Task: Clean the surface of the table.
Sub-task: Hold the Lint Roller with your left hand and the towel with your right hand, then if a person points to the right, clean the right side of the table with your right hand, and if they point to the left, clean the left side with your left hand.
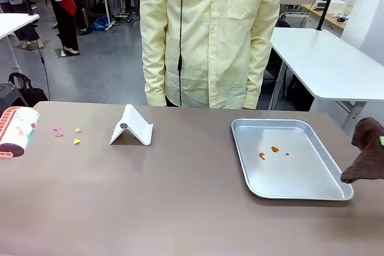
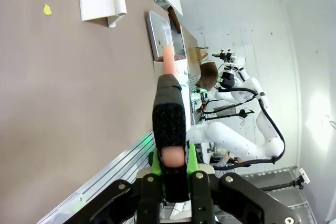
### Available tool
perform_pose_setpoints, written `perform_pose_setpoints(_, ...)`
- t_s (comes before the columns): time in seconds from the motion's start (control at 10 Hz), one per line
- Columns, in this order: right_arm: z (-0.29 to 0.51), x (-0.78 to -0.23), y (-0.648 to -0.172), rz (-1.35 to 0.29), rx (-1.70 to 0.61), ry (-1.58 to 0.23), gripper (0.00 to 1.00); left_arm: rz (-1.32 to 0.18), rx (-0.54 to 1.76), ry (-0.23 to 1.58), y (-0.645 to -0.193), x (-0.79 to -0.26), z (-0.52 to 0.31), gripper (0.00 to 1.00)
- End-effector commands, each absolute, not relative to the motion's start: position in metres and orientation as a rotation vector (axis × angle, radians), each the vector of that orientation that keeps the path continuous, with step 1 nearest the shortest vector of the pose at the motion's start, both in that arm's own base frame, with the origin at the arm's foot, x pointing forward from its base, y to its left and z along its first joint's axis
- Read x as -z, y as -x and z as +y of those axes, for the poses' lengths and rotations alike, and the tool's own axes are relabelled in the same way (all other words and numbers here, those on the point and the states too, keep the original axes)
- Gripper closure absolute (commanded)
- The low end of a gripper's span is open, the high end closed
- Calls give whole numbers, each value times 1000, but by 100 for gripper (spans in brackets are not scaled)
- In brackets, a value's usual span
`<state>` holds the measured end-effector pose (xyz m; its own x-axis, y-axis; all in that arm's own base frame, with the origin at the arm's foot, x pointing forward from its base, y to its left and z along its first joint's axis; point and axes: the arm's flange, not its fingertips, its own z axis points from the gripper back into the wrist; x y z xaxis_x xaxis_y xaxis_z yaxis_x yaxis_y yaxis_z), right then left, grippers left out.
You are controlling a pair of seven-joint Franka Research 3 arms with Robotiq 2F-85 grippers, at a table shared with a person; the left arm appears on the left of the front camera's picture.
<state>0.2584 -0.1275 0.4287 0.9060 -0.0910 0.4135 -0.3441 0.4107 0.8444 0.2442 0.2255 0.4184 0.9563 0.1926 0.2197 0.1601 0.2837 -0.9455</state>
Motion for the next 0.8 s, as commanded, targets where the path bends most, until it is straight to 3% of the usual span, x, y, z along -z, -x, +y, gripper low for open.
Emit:
perform_pose_setpoints(0.0, -117, -441, -254, -395, -166, -1166, 100, -316, -25, 1284, -242, -421, 231, 100)
perform_pose_setpoints(0.7, -117, -441, -254, -395, -166, -1166, 100, -316, -25, 1284, -242, -421, 231, 100)
